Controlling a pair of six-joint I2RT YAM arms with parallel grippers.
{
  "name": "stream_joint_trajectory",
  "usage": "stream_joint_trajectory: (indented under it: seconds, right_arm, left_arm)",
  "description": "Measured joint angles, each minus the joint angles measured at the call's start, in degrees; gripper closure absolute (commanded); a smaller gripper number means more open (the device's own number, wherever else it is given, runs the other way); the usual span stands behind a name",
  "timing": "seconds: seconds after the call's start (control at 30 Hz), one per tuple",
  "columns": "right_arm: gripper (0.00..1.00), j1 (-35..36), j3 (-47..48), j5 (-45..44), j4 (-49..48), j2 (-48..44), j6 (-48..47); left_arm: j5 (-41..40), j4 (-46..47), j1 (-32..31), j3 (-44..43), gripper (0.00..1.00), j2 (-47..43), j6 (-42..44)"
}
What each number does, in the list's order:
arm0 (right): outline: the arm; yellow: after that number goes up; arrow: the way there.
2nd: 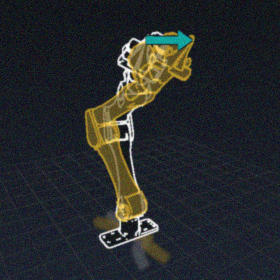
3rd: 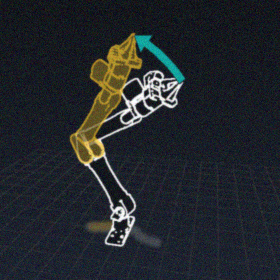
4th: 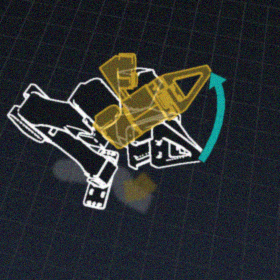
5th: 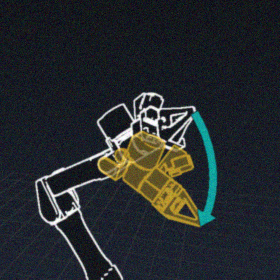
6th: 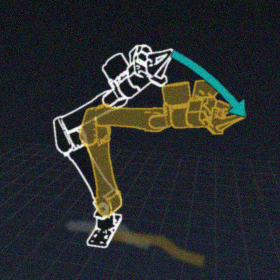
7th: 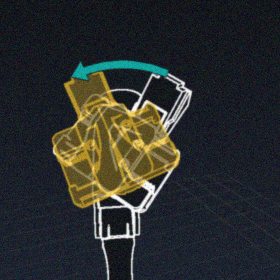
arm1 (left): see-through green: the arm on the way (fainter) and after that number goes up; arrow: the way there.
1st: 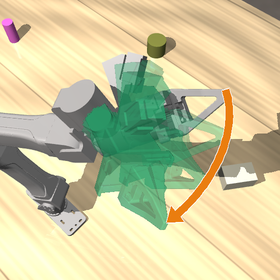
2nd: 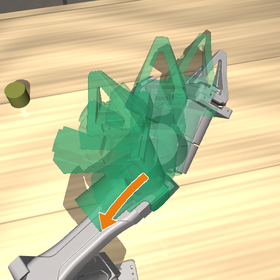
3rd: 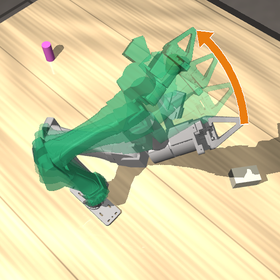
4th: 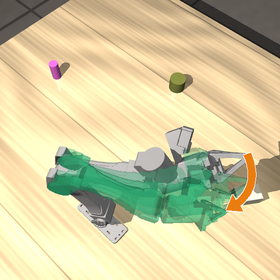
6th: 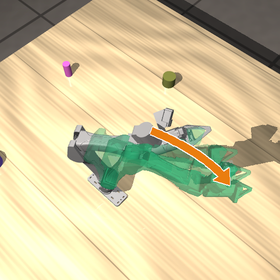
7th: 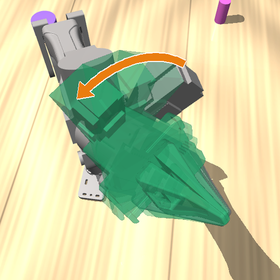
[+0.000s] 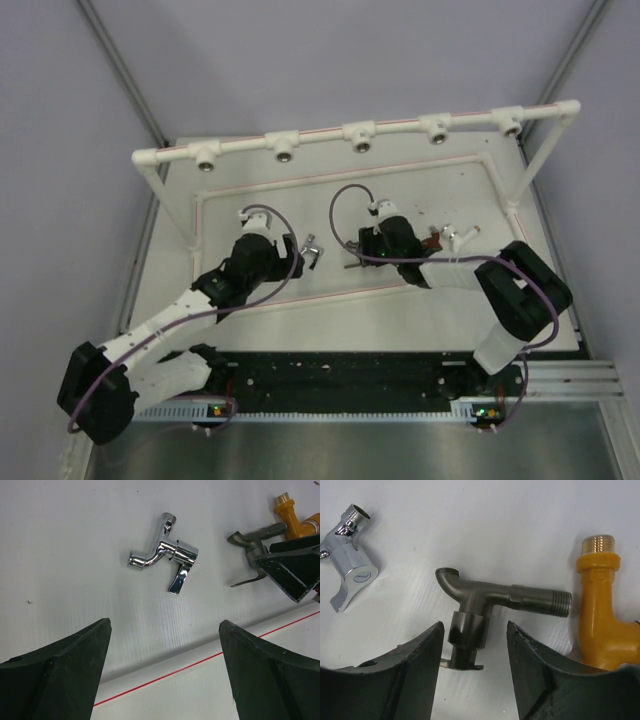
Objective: Install the water faucets
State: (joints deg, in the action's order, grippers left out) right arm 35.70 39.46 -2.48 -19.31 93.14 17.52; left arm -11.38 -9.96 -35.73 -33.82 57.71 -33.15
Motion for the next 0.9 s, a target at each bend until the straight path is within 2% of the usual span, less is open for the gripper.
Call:
stream_joint_trajectory:
  seconds: [0.13,0.3,0.5,0.57,0.7,0.8,0.9]
  right_arm:
    - [0.48,1.84,1.84,-2.45,-0.46,2.95,-2.58]
    - [0.55,4.07,4.0,-5.64,0.46,5.66,-4.74]
    - [0.77,5.86,5.99,-8.81,2.36,6.99,-7.74]
    - [0.88,5.9,5.97,-8.26,3.02,6.58,-9.05]
    - [1.0,5.92,4.79,-4.48,7.21,1.29,-12.7]
    - [1.0,5.92,3.87,0.15,10.23,-6.27,-16.5]
    - [1.0,5.95,3.58,7.02,11.23,-14.58,-19.65]
  left_arm:
    - [-0.31,-0.39,0.0,0.7,0.04,-0.37,-0.07]
    - [-0.72,-0.39,0.0,1.4,0.03,-1.55,-0.31]
    - [-1.36,-0.39,0.04,2.19,0.02,-2.45,-0.37]
    - [-1.33,-0.37,0.24,2.21,0.02,-2.6,-0.31]
    - [0.39,-0.59,2.32,2.23,0.02,-4.96,0.37]
    - [5.01,-0.2,6.29,2.23,0.03,-8.02,0.96]
    - [13.44,0.83,11.76,1.97,0.05,-9.38,0.72]
